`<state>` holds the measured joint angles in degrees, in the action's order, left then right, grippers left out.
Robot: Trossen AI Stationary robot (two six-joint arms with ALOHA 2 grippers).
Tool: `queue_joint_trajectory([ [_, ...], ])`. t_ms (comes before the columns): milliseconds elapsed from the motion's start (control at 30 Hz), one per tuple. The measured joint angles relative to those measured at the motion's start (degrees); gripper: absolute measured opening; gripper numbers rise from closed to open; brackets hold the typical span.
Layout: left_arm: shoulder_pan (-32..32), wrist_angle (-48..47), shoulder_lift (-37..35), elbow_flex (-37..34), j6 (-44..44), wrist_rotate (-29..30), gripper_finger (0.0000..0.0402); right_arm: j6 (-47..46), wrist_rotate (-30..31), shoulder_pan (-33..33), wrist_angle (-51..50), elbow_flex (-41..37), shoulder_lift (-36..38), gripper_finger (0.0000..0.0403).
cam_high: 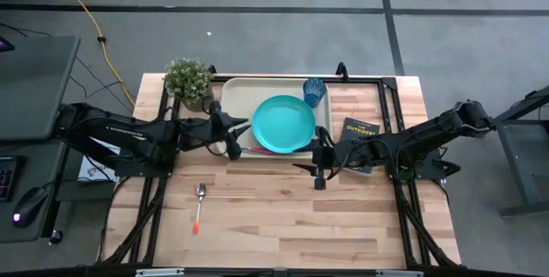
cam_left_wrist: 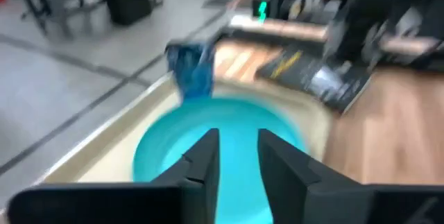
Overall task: Pick and place plate/cup/fork/spoon on tray
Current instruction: Put the red fork on the white serving tray to the left of the blue plate
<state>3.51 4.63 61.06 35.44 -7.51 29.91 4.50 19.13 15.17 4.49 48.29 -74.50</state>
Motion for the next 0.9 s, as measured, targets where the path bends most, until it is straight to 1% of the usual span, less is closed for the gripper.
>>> queue_joint_trajectory([
  [133,3.6,-8.0,0.9,0.0,-2.0,-1.3,0.0126,0.0,0.1,-0.2,0.0,0.0,0.0,0.0177],
  [233,7.5,-19.1,1.0,1.0,-6.9,-8.2,0.0153,-0.7,0.1,-0.2,0.0,0.0,0.0,0.0177],
  [300,9.8,-24.6,1.2,1.2,-11.7,-10.2,0.0165,-1.3,0.1,-0.2,0.0,0.0,0.0,0.0177],
  [433,13.2,-33.9,1.2,1.0,-21.7,-10.8,0.0176,-1.9,0.1,-0.2,0.0,0.0,0.0,0.0177],
  [567,14.6,-42.0,1.2,1.0,-29.4,-14.0,0.0176,-3.0,0.0,-0.2,0.0,0.0,0.0,0.0177],
  [667,13.6,-43.4,1.2,0.8,-34.9,-16.5,0.0174,-3.0,-0.1,-0.2,0.0,0.0,0.0,0.0177],
  [767,11.6,-39.9,1.3,-1.4,-39.4,-17.6,0.0171,-3.0,-0.1,-0.2,0.0,0.0,0.0,0.0177],
  [900,10.6,-34.3,2.1,-5.1,-44.9,-18.1,0.0164,-3.1,-0.1,-0.2,0.0,0.0,0.0,0.0177],
])
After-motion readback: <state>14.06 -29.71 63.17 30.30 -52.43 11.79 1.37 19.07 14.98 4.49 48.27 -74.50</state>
